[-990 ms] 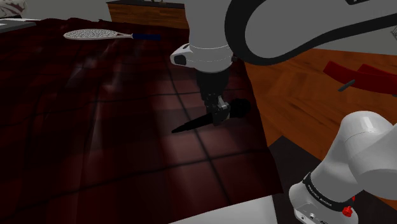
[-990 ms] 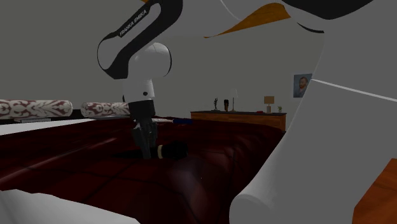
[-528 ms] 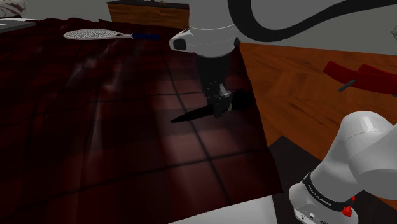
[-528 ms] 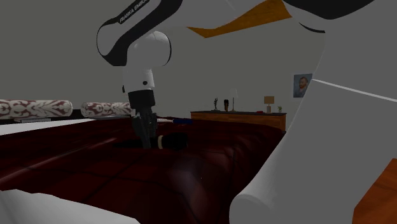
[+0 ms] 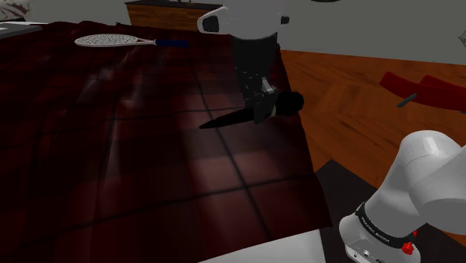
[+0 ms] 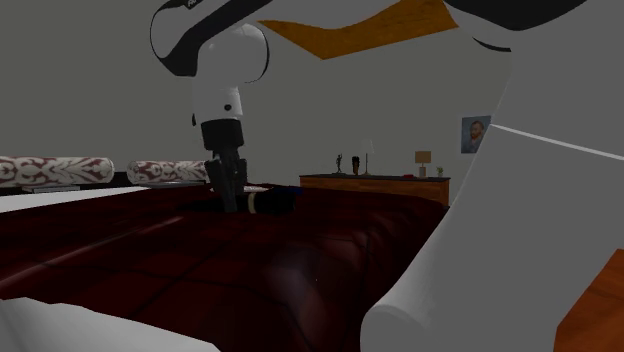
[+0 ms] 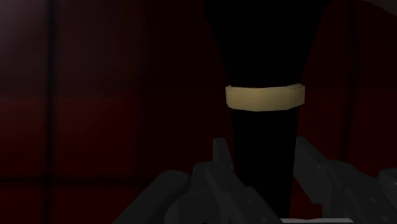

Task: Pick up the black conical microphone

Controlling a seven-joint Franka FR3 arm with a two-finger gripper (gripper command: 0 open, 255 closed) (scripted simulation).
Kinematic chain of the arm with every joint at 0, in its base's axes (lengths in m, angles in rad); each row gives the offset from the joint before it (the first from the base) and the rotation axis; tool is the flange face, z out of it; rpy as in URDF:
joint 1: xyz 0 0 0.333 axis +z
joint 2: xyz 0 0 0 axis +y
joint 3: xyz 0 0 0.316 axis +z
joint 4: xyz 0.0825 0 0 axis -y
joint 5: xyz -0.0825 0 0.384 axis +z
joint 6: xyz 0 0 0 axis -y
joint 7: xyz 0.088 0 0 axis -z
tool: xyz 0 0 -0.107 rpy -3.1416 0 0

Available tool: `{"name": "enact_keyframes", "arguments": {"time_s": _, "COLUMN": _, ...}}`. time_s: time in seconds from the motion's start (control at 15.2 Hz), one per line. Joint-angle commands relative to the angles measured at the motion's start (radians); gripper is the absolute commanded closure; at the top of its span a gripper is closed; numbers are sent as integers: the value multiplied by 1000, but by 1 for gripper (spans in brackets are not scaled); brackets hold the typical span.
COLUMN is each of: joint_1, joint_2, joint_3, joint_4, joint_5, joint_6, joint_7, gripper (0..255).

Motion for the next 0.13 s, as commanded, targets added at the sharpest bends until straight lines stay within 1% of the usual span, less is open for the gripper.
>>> {"name": "enact_keyframes", "arguments": {"time_s": 0.0, "joint_1": -1, "joint_2": 3, "joint_3": -1, "joint_4": 21, "joint_5": -2, "joint_6": -18, "joint_7": -2, "gripper": 255}}
{"name": "enact_keyframes", "arguments": {"time_s": 0.07, "joint_1": -1, "joint_2": 3, "joint_3": -1, "joint_4": 21, "joint_5": -2, "joint_6": -18, "joint_7": -2, "gripper": 255}}
